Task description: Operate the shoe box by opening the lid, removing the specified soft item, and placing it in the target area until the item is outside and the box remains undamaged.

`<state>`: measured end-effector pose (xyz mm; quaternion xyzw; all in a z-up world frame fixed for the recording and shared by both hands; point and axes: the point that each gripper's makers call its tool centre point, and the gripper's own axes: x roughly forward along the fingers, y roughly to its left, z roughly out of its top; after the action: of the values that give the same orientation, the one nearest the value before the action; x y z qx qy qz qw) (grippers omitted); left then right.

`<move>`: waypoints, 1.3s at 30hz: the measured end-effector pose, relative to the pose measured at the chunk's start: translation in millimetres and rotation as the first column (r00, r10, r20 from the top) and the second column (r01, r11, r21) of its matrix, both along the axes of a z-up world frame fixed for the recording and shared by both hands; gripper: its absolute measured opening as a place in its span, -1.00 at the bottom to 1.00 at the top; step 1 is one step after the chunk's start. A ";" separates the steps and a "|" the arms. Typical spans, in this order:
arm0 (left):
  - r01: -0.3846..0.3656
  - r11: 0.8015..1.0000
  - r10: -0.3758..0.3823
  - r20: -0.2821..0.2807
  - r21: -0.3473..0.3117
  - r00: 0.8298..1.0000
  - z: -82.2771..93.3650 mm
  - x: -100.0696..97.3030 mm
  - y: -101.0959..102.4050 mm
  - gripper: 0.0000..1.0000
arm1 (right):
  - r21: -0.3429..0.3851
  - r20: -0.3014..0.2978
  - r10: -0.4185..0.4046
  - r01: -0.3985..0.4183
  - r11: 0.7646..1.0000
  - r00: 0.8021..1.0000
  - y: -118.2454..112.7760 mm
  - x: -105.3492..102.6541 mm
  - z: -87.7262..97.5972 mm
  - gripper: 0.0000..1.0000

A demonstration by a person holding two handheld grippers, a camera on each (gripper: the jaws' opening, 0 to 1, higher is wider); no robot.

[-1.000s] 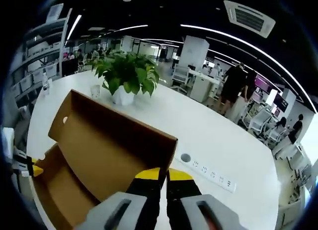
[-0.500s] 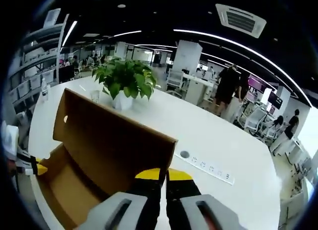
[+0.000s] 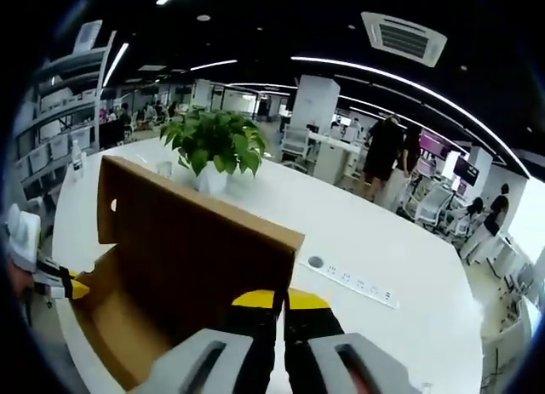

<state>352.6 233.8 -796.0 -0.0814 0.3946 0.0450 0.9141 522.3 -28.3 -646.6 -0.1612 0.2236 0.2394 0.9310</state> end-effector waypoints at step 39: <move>0.088 0.993 -0.085 0.031 -0.082 0.996 -0.7 7.1 -8.7 -0.80 | 0.081 -0.004 -0.135 0.135 0.988 0.991 -23.5 -70.8 -33.6 -1.00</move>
<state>359.7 225.1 -796.7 -0.1029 0.3867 -0.0124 0.9164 451.6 -51.8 -680.2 -0.1080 0.2234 0.1847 0.9510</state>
